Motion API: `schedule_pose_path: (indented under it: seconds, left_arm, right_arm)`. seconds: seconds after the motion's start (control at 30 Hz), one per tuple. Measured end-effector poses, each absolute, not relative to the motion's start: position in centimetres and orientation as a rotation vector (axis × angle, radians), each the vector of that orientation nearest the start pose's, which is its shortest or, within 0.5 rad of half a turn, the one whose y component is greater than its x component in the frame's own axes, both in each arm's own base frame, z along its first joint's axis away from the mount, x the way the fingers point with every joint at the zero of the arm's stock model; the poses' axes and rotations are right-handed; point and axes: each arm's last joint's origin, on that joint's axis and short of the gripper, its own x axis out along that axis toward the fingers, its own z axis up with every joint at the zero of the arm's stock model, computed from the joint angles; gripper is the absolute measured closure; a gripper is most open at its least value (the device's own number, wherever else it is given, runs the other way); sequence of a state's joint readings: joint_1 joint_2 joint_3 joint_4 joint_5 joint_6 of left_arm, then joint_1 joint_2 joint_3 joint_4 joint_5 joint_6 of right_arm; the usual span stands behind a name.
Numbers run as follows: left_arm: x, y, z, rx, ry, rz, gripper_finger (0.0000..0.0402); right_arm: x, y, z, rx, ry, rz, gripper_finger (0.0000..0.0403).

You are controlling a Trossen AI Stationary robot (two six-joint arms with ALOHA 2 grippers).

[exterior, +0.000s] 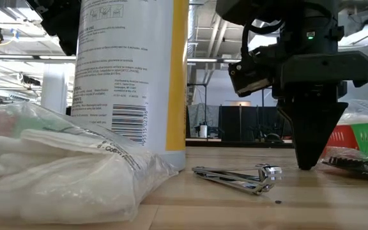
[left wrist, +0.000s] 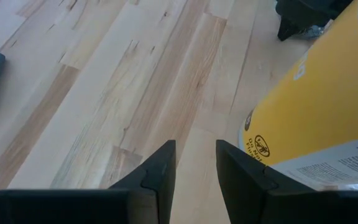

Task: Pick & Place Travel size toiletries
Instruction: Put the black hairbrush into the left red bin

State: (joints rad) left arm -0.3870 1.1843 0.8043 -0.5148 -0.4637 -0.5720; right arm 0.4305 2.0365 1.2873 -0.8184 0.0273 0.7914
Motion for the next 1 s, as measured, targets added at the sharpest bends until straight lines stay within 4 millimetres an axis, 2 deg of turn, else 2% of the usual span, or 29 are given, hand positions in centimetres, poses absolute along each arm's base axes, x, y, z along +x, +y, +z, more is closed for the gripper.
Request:
schedule_pose_path:
  seconds: [0.63, 0.83, 1.0]
  left_arm:
    - [21.7, -7.4, 24.0, -0.17, 0.757, 0.299, 0.0297]
    - [21.7, -7.4, 24.0, -0.168, 0.754, 0.304, 0.0297]
    - [21.7, -7.4, 24.0, -0.17, 0.75, 0.303, 0.0297]
  right_arm:
    - [33.1, 14.5, 13.5, 0.218, 1.502, -0.275, 0.0403]
    - [33.5, 13.6, 13.8, 0.19, 1.493, -0.268, 0.0403]
    - [33.7, 12.6, 15.3, 0.194, 1.454, -0.242, 0.0403]
